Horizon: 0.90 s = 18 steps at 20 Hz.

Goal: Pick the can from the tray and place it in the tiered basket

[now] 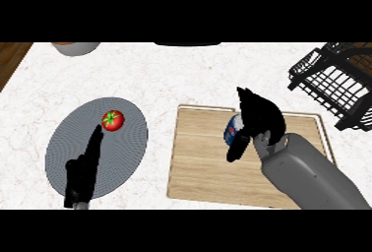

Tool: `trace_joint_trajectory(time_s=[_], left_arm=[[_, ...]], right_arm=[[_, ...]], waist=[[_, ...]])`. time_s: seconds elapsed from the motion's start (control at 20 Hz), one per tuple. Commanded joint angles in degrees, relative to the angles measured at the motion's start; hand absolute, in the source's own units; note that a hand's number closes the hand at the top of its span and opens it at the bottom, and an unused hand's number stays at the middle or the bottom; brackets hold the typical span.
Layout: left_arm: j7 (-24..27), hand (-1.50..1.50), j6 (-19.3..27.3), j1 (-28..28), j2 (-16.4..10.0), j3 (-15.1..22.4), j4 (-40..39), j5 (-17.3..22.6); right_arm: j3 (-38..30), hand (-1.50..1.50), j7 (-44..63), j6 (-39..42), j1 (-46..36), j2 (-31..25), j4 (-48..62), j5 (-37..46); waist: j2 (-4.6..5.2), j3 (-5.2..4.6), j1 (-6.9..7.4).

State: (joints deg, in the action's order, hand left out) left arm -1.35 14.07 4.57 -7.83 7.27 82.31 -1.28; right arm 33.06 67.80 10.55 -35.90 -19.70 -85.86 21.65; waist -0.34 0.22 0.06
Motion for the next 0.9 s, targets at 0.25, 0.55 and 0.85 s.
trace_joint_trajectory(time_s=[0.25, 0.55, 0.85], left_arm=[[-0.44, 0.0, -0.27, -0.75, -0.48, -1.92, -2.44, 0.26], [0.65, 0.0, -1.77, 0.14, -0.49, -2.4, -3.0, 1.13], [-1.85, 0.0, -1.03, 1.16, 0.14, -0.78, 0.07, -0.56]], right_arm=[[-0.5, -1.5, 11.4, 2.39, 1.97, 4.83, 2.52, 1.28], [-1.8, -1.5, 7.36, 3.1, 5.25, 3.75, 3.93, 1.48], [-2.29, 1.5, 6.65, 1.38, 6.46, 5.97, 4.02, 4.94]], waist=[[0.2, -0.27, -0.3], [0.25, -0.27, -0.31], [0.19, -0.23, -0.06]])
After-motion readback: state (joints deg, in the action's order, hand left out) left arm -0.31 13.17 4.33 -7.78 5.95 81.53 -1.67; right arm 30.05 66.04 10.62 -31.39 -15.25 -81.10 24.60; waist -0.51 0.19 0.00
